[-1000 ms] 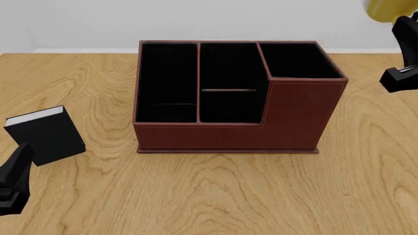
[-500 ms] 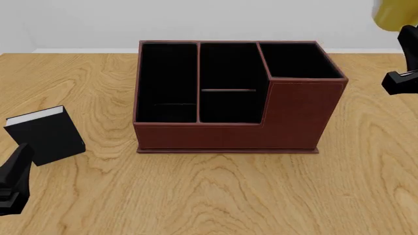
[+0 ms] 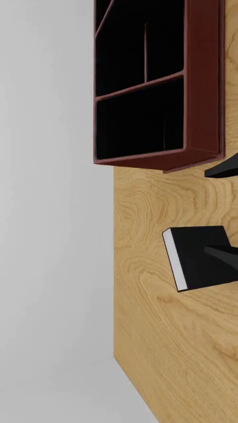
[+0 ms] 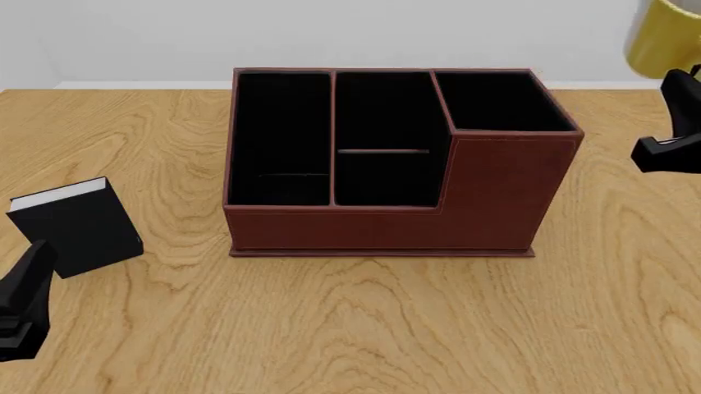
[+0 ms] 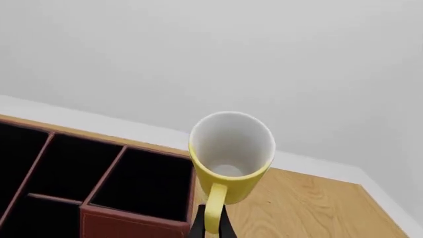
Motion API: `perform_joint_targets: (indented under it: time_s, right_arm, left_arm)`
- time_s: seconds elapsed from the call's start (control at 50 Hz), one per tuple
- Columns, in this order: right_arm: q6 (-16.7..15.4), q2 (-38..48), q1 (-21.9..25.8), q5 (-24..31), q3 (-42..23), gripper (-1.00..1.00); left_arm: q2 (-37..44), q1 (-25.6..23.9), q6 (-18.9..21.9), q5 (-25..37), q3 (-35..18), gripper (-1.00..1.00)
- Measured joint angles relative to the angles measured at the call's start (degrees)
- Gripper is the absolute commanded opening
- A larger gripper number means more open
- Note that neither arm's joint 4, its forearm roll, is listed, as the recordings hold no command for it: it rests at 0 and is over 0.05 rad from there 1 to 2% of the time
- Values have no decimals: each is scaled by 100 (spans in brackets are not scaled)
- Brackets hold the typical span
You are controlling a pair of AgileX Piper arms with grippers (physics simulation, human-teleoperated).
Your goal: Pick up the yellow and white mug and place it to the right of the caddy.
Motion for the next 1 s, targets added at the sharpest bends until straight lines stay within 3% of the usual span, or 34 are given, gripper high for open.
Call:
perform_joint_targets:
  time_s: [1.0]
  right_arm:
    - [147,920,-373,-1025,662,-100]
  left_arm:
    - [1,0,0,-1,0,100]
